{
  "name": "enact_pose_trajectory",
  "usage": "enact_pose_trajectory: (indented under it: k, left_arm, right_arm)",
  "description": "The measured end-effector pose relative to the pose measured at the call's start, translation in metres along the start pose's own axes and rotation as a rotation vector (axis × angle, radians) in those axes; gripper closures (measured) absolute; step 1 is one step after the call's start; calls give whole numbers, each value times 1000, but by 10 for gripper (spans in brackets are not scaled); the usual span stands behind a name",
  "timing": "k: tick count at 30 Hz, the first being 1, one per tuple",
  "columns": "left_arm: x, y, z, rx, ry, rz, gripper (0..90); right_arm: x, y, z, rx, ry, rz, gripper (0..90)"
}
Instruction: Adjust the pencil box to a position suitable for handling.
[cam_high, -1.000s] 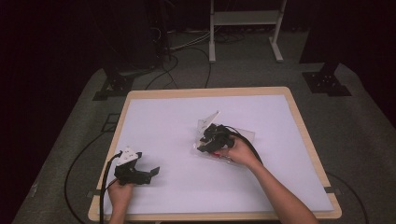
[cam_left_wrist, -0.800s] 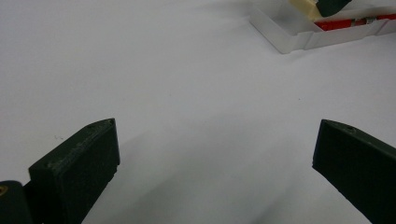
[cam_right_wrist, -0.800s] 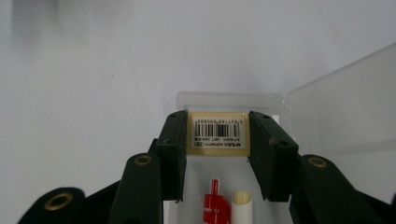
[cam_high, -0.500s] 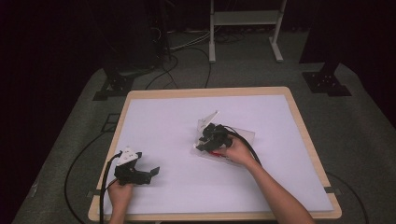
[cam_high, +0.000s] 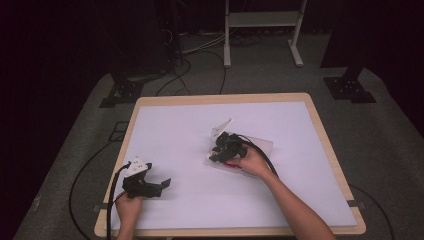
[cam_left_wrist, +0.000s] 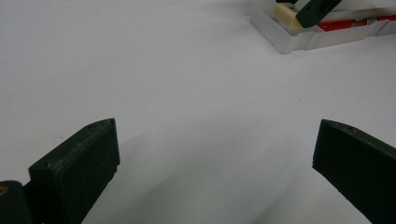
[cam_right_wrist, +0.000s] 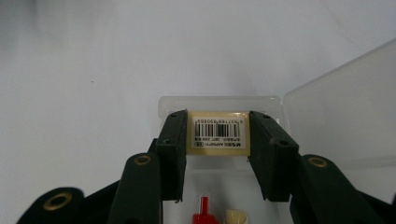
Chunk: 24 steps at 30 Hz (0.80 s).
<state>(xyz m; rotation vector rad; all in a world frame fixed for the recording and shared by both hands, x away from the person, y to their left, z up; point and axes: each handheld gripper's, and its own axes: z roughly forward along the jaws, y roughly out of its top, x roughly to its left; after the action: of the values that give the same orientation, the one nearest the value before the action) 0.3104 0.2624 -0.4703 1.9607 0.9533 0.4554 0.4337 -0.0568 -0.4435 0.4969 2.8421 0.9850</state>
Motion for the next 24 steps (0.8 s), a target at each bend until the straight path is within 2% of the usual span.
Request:
enact_pose_trajectory:
  k: [11, 24]
  left_arm:
    - [0, 0, 0, 1, 1, 2, 1]
    - [-1, 0, 0, 4, -1, 10, 1]
  right_arm:
    - [2, 1, -6, -16, 6, -5, 556]
    - [11, -10, -40, -59, 18, -4, 502]
